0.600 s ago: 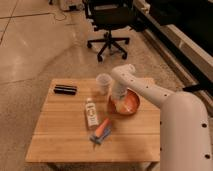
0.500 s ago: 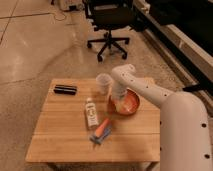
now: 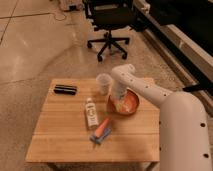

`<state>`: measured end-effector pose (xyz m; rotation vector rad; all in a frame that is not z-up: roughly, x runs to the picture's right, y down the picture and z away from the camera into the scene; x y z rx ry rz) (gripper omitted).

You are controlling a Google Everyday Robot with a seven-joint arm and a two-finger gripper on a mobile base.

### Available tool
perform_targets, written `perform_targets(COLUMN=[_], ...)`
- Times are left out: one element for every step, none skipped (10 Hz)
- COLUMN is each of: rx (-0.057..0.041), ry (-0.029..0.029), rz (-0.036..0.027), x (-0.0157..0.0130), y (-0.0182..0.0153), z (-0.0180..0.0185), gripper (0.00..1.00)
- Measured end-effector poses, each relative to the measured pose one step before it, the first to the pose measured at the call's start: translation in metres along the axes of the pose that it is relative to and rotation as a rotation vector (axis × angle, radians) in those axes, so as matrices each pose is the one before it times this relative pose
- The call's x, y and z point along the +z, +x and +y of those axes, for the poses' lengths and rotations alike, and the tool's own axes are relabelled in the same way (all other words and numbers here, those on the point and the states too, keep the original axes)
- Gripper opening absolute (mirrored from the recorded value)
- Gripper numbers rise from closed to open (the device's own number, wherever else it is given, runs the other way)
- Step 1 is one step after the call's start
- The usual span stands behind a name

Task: Push the ceramic bowl across the table

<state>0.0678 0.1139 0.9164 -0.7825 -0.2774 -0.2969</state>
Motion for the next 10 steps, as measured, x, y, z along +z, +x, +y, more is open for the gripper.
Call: perform_targets(rx=[-0.00124, -0.00244, -0.00147, -0.00165, -0.00131, -0.00078, -0.00193, -0.00118, -0.00281, -0.00176], ry=[0.00025, 0.00054, -0.00008, -0.00048, -0.00105, 0.00005, -0.00074, 0.00044, -0.00086, -0.00007], rz=[-0.00084, -0.00101, -0.00093, -0.00124, -0.00136, -0.00075, -0.00167, -0.00061, -0.00139, -0.00070], x=[0.00005, -0.00006, 0.00034, 0.00052, 0.00075, 0.00007, 0.00064, -0.00008, 0.00051, 0.00015], y=[-0.00020, -0.00022, -0.00016, -0.00037, -0.00037, -0.00020, -0.00045, -0.00022, -0.00056, -0.00025], z=[-0.00028, -0.00052, -0.00026, -0.00014, 0.00002, -0.00018, -0.00019, -0.00035, 0.00001, -0.00008], gripper=[0.65, 0.65, 0.65, 0.65, 0.65, 0.65, 0.65, 0.65, 0.65, 0.65])
